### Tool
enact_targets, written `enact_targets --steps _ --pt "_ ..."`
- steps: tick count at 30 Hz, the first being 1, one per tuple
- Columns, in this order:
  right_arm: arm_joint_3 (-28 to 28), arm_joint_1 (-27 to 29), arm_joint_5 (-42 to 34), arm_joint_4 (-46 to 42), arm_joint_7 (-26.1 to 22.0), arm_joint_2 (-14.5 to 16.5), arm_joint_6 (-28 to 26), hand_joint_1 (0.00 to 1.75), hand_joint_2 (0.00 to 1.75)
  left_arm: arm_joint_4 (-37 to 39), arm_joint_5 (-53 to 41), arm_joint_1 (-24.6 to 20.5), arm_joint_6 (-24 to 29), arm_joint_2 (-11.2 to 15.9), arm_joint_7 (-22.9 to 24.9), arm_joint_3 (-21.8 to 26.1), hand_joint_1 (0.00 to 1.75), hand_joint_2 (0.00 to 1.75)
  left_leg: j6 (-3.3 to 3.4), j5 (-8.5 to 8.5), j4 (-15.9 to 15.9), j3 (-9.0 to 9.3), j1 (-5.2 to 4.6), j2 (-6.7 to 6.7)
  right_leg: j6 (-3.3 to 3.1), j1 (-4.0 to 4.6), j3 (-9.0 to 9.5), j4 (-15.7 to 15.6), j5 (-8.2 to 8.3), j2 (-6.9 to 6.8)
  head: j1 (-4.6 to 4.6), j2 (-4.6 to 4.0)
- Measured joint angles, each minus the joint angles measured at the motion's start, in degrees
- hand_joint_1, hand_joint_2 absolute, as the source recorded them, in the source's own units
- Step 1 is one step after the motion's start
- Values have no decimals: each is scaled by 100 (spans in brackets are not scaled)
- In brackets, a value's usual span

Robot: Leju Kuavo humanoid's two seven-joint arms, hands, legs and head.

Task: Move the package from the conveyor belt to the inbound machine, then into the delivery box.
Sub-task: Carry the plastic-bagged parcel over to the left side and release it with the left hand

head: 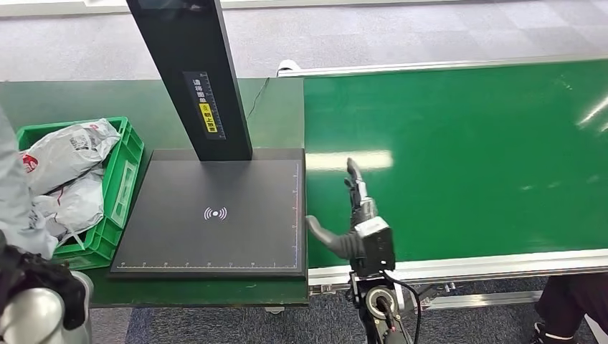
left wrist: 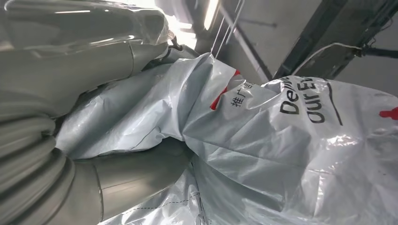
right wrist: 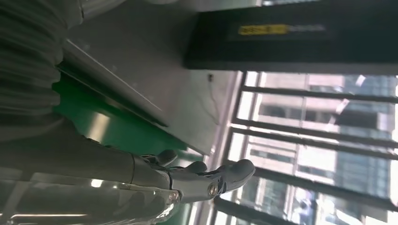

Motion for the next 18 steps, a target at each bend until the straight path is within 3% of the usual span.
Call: enact_targets --steps 4,9,13,18 --pt "38 -280 375 874 110 -4 -89 0 175 1118 -438 -1081 -13 566 768 341 175 175 -4 11 1 -3 3 -4 -11 5 -3 2 10 -4 0 -1" --pt "34 -421 594 1388 170 -4 -58 0 175 3088 -1177 -2775 -94 1219 1412 495 175 175 -6 18 2 -6 5 6 -20 8 -11 6 22 1 1 -1" --pt "28 -436 695 1532 199 -3 -18 0 175 4301 -1867 -3805 -107 1528 1910 511 175 175 -7 18 2 -17 5 9 -20 8 -24 8 23 4 1 -1" --pt "11 -435 720 1591 200 -3 16 0 175 5445 -2872 -4721 -501 1812 2846 505 175 175 -7 18 2 -28 5 9 -20 8 -36 7 23 4 3 -1"
